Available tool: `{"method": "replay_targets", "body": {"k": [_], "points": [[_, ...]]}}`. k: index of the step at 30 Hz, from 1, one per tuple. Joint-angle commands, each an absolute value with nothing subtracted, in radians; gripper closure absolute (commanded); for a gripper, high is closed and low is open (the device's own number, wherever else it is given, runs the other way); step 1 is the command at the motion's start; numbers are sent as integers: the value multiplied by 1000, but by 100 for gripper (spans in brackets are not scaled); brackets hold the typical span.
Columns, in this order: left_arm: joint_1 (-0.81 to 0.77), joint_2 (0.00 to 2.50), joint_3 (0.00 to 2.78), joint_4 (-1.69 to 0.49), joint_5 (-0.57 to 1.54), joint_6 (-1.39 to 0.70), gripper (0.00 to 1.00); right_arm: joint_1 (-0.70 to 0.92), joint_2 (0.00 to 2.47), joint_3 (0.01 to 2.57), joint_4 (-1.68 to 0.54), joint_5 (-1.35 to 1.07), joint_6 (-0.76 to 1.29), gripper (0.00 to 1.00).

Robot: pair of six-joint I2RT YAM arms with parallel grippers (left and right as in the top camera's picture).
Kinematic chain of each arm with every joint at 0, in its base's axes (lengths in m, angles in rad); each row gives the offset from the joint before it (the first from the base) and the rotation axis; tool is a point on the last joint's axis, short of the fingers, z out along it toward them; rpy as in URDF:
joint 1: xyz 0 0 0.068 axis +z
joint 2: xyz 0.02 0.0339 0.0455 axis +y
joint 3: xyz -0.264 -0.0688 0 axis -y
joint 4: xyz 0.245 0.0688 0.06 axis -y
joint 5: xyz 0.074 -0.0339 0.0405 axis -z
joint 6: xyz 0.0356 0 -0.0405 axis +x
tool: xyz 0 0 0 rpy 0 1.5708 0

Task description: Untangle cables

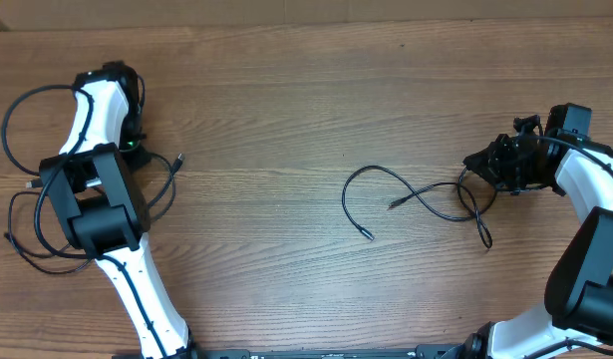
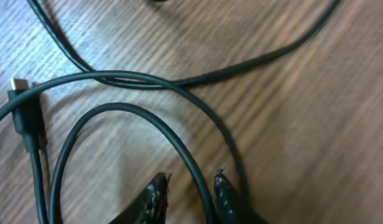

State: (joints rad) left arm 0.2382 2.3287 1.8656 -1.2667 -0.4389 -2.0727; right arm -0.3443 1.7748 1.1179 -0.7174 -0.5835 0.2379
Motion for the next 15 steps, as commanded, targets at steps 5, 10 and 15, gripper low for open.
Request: {"method": "replay_targets", "body": {"k": [5, 10, 15], "points": [[247, 2336, 1836, -1266, -460, -2069, 25, -342, 1782, 1119, -714, -577, 230, 91], [247, 2331, 1860, -1292, -496, -2059, 0, -342, 1782, 1119, -717, -577, 230, 91], [246, 2311, 1969, -1329, -497, -1902, 0, -342, 1782, 1119, -717, -577, 230, 91]]}}
